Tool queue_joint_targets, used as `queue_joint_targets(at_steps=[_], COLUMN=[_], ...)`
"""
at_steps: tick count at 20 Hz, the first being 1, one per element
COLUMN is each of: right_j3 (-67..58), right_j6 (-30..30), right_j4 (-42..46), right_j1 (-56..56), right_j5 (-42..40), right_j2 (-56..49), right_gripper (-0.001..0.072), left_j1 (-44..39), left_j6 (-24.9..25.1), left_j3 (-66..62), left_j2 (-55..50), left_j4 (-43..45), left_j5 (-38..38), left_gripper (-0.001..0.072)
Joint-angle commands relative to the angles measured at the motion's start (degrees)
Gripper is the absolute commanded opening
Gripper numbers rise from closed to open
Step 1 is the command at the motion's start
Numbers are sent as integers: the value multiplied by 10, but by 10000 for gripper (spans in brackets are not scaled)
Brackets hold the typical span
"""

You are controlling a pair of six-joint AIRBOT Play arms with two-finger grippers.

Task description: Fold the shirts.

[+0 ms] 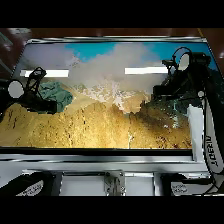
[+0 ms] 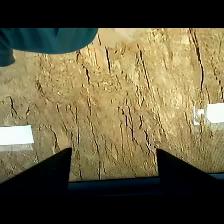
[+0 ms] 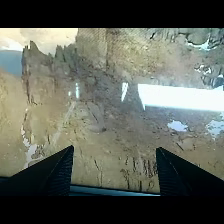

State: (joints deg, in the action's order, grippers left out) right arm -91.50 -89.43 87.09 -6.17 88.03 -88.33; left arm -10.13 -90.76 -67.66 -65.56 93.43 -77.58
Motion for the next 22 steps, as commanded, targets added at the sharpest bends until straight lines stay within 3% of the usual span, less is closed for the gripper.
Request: queue_joint_targets(at_steps=[1,22], right_j3=[0,0], right_j6=[0,0], right_j4=[0,0], right_j1=[-1,-1], right_j5=[0,0], right_j2=[0,0], right_gripper=[632,632], left_j1=[0,0], left_j6=[0,0], left_j3=[0,1], left_j2=[0,-1], left_j4=[0,-5], left_j5=[0,20], left_gripper=[607,607])
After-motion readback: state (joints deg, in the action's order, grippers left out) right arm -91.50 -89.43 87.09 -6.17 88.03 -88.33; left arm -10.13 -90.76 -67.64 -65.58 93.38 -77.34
